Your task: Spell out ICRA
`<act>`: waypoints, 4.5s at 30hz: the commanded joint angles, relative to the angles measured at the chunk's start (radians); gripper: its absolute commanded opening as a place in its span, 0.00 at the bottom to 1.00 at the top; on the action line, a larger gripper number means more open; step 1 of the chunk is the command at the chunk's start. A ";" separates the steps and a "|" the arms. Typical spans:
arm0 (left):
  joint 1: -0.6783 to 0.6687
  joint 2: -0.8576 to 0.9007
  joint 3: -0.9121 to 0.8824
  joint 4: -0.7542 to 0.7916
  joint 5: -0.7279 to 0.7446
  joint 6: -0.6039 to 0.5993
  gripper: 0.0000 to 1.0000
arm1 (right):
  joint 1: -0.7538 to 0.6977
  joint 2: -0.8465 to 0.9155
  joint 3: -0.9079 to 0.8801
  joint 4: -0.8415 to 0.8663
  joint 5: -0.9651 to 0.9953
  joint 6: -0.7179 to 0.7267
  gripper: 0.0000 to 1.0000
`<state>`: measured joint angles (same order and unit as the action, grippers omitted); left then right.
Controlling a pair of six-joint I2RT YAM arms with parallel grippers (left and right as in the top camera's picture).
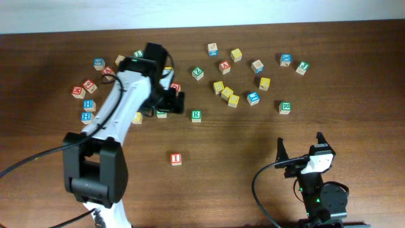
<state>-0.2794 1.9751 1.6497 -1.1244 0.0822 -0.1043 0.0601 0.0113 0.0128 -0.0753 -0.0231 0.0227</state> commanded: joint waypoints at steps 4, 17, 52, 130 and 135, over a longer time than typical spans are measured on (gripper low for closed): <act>-0.078 0.009 -0.014 0.013 -0.005 0.002 1.00 | 0.005 -0.006 -0.007 -0.004 0.009 0.000 0.98; 0.003 0.009 -0.014 0.099 -0.330 -0.222 0.99 | 0.005 -0.006 -0.007 -0.004 0.009 0.000 0.98; 0.229 0.009 0.263 0.181 0.053 -0.087 0.98 | 0.005 -0.006 -0.007 -0.004 0.009 0.000 0.98; 0.051 0.546 0.542 0.285 -0.149 -0.163 0.36 | 0.005 -0.006 -0.007 -0.004 0.009 0.000 0.98; 0.051 0.546 0.542 0.272 -0.150 -0.163 0.32 | 0.005 -0.006 -0.007 -0.004 0.009 0.000 0.98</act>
<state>-0.2306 2.5137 2.1845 -0.8478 -0.0784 -0.2760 0.0601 0.0109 0.0128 -0.0753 -0.0231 0.0227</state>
